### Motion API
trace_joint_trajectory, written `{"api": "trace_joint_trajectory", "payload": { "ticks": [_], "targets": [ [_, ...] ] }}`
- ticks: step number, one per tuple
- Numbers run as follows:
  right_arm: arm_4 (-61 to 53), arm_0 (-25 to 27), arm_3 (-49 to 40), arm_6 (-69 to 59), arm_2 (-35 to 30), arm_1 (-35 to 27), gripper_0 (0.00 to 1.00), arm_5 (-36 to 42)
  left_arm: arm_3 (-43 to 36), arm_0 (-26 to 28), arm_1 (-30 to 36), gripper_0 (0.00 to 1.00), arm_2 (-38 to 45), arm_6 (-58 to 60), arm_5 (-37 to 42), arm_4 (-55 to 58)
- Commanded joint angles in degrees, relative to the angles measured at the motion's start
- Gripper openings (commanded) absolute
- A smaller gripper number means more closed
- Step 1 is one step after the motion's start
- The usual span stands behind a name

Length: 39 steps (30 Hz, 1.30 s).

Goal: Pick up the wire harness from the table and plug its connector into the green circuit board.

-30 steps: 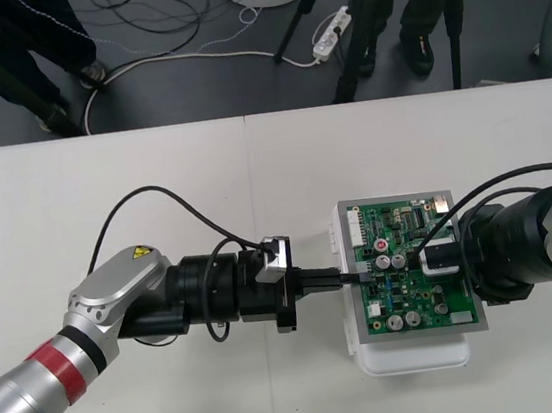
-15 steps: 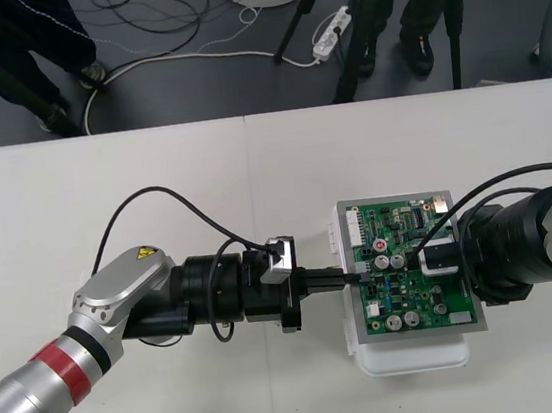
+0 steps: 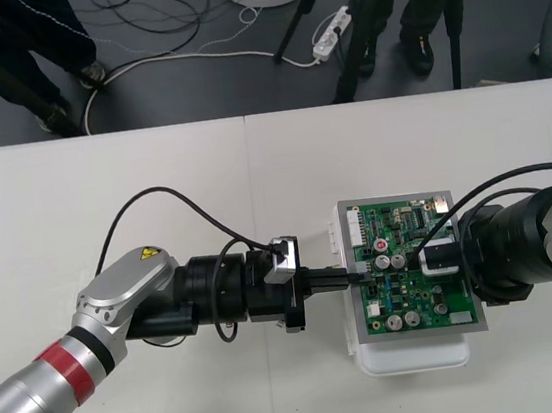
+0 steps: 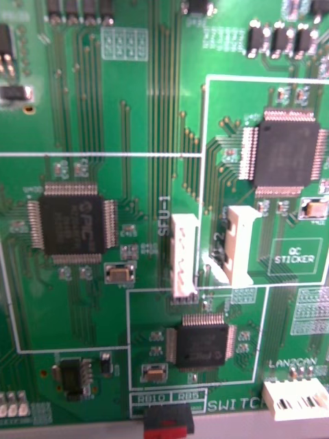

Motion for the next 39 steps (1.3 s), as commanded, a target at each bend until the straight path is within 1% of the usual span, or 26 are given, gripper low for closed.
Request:
{"api": "trace_joint_trajectory", "payload": {
  "ticks": [1, 12, 13, 14, 15, 16, 25, 31, 36, 39],
  "targets": [
    [-1.85, -1.50, -1.82, -1.58, -0.18, 2.27, 1.00, 0.38, -1.09, -2.13, -3.02, 0.00, -1.26, -3.92, 2.20, -0.09],
    [-1.67, -1.50, -1.82, -1.40, -0.79, 1.66, 1.00, 0.38, -1.09, -2.13, -1.18, 0.01, -1.26, -4.01, 2.12, -0.09],
    [-1.76, -1.50, -1.91, -1.23, -0.97, 1.31, 1.00, 0.38, -1.09, -2.13, -0.91, 0.19, -1.26, -4.01, 2.12, 0.00],
    [-1.67, -1.50, -1.82, -1.14, -1.14, 0.87, 1.00, 0.38, -1.09, -2.13, -0.56, 0.53, -1.26, -4.01, 2.20, 0.35],
    [-1.76, -1.50, -1.82, -1.05, -1.23, 0.60, 1.00, 0.38, -1.09, -2.13, -0.30, 0.79, -1.26, -4.01, 2.20, 0.44],
    [-1.76, -1.50, -1.82, -0.97, -1.41, 0.08, 1.00, 0.38, -1.09, -2.04, 0.14, 1.00, -1.26, -4.10, 2.20, 0.79],
    [-4.75, -1.50, -1.74, 0.27, -3.95, -4.67, 1.00, 0.29, -3.20, -1.07, 4.01, 1.00, -1.26, -4.71, 2.20, 2.11],
    [-8.09, -1.33, -1.56, 1.06, -5.89, -8.27, 1.00, 0.38, -4.08, -0.28, 4.53, 1.00, -1.26, -4.80, 2.20, 3.34],
    [-13.71, -0.62, 0.90, 2.46, -10.02, -10.12, 1.00, 0.38, -4.16, 0.95, 6.38, 1.00, -1.17, -4.45, 2.20, 4.22],
    [-16.61, -0.45, 2.48, 6.07, -12.30, -10.73, 1.00, 0.38, -4.43, 2.27, 7.96, 1.00, -0.82, -4.27, 2.20, 4.13]
  ]
}}
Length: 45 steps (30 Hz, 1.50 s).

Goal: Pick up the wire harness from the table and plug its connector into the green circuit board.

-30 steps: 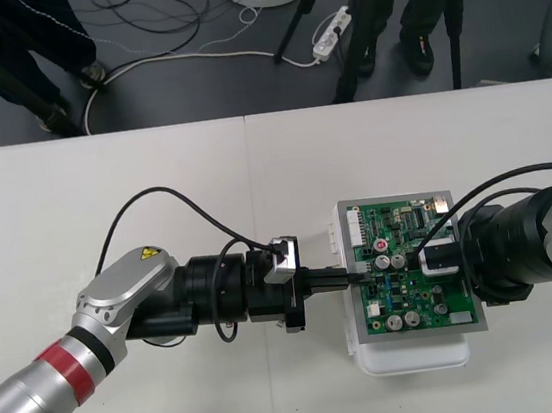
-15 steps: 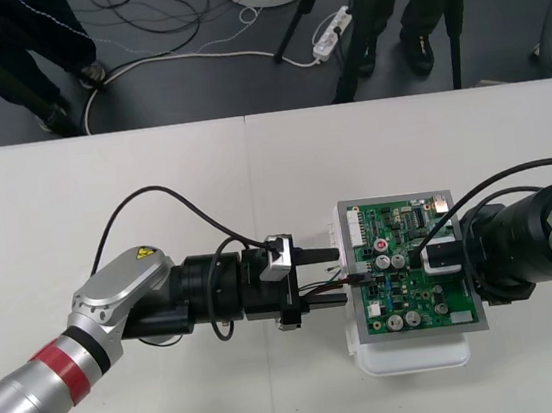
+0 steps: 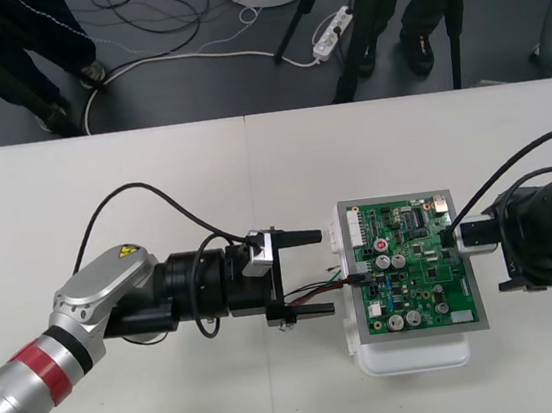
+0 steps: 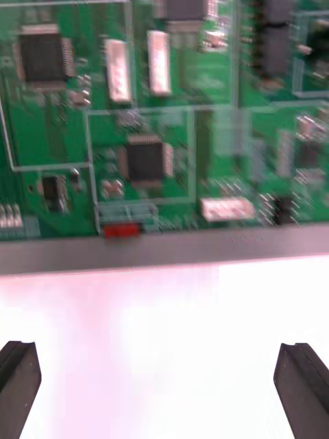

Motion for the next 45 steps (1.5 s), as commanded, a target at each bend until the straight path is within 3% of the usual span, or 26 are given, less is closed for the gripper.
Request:
{"api": "trace_joint_trajectory", "payload": {
  "ticks": [1, 10, 21, 27, 33, 39, 45],
  "targets": [
    [-5.00, -0.35, 2.33, 7.43, -6.51, -3.22, 1.00, 0.24, -2.93, 2.33, 4.46, 1.00, -0.45, -4.09, 1.44, 0.83],
    [-17.65, 0.88, 7.78, 17.80, -16.17, -3.92, 1.00, 0.24, -5.47, 7.43, 12.20, 1.00, 6.49, -1.89, -2.17, -7.78],
    [-42.26, 2.46, 12.26, 25.45, -26.28, -3.92, 1.00, -0.99, -7.85, 14.02, 17.56, 1.00, 24.07, 10.42, -24.23, -19.91],
    [-50.17, 3.17, 12.35, 26.15, -31.82, -3.75, 1.00, -5.38, -13.56, 18.15, 22.92, 1.00, 30.75, 15.25, -30.21, -20.35],
    [-55.80, 7.03, 12.35, 27.82, -38.15, -2.25, 1.00, -5.38, -23.40, 23.51, 28.81, 1.00, 37.43, 21.23, -30.56, -19.65],
    [-60.81, 10.29, 12.35, 30.37, -39.55, -2.25, 1.00, -5.38, -31.67, 28.00, 33.73, 1.00, 44.02, 27.73, -30.56, -16.57],
    [-64.41, 12.48, 14.64, 37.93, -40.08, -0.58, 1.00, -5.38, -35.27, 28.70, 37.16, 1.00, 47.89, 32.83, -30.56, -13.41]
  ]
}}
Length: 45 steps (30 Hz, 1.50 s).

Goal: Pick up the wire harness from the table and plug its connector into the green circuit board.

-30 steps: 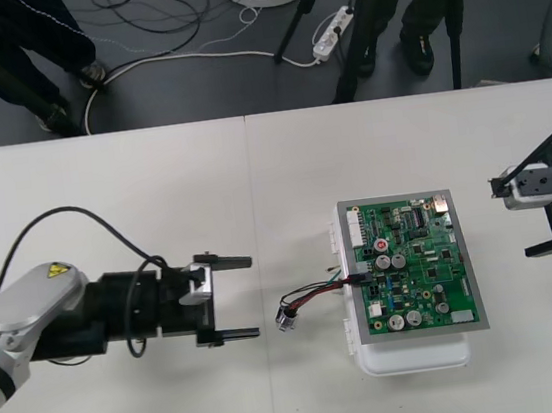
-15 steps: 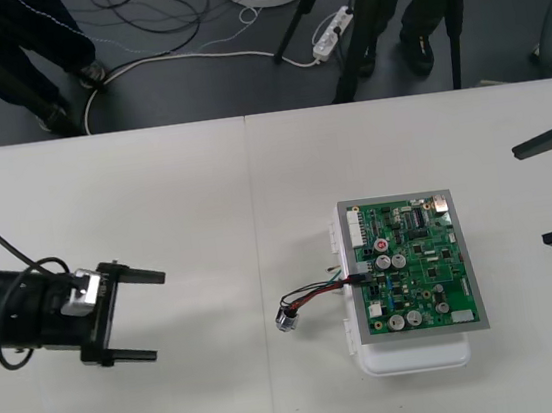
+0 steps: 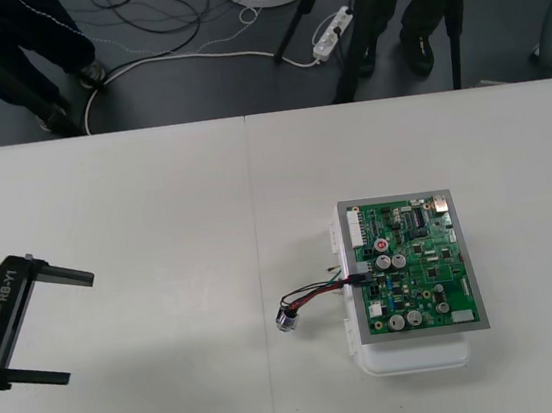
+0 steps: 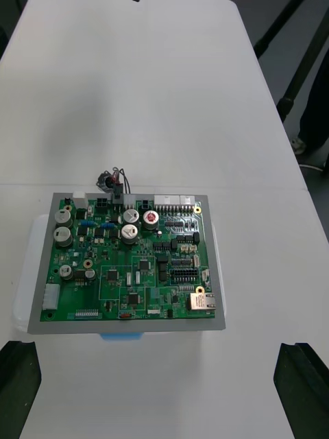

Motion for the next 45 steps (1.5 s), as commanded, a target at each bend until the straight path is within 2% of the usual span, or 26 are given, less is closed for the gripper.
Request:
{"api": "trace_joint_trajectory", "payload": {
  "ticks": [1, 7, 20, 45],
  "targets": [
    [-3.85, 2.88, 2.59, 7.22, -2.17, 1.15, 1.00, -0.37, -3.59, 1.58, 5.60, 1.00, 4.06, 8.75, -2.79, 3.34],
    [-5.09, 4.37, 3.73, 12.32, -2.08, 1.24, 1.00, -0.37, -4.64, 0.53, 8.77, 1.00, 4.94, 12.17, -2.79, 6.59],
    [-11.59, 8.59, 1.71, 10.47, -2.08, 1.33, 1.00, -0.37, -4.82, -1.76, 14.30, 1.00, 4.94, 13.67, -1.04, 8.88],
    [-13.79, 9.29, 2.94, 9.50, -0.85, 0.89, 1.00, -0.37, -4.82, -1.76, 13.86, 1.00, 4.77, 14.46, -1.21, 6.94]
  ]
}}
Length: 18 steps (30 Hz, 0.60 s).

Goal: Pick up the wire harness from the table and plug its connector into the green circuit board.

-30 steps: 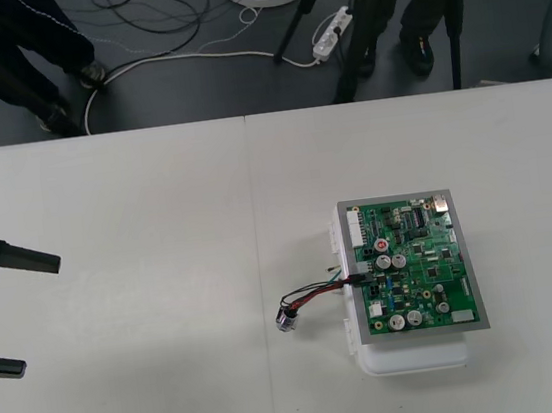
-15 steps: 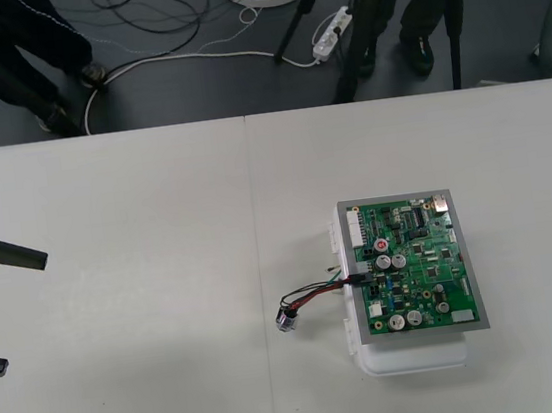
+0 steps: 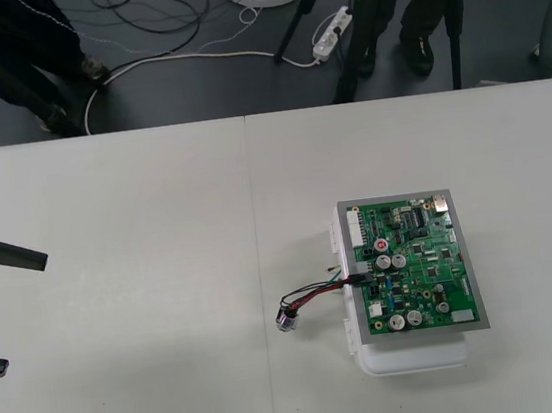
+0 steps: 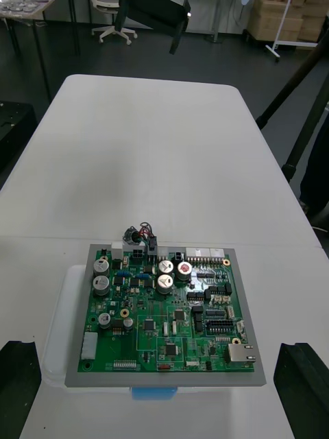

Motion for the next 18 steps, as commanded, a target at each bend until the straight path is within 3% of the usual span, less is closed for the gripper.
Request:
{"api": "trace_joint_trajectory", "payload": {
  "ticks": [1, 18],
  "targets": [
    [-0.89, 1.04, -0.04, -1.21, -0.67, 0.06, 1.00, -0.37, -1.10, -1.71, 2.12, 1.00, 1.36, 2.84, -0.97, -0.24],
    [-0.89, 1.04, -0.04, -1.21, -0.67, 0.06, 1.00, -0.37, -1.10, -1.71, 2.12, 1.00, 1.36, 2.84, -0.97, -0.24]
  ]
}}
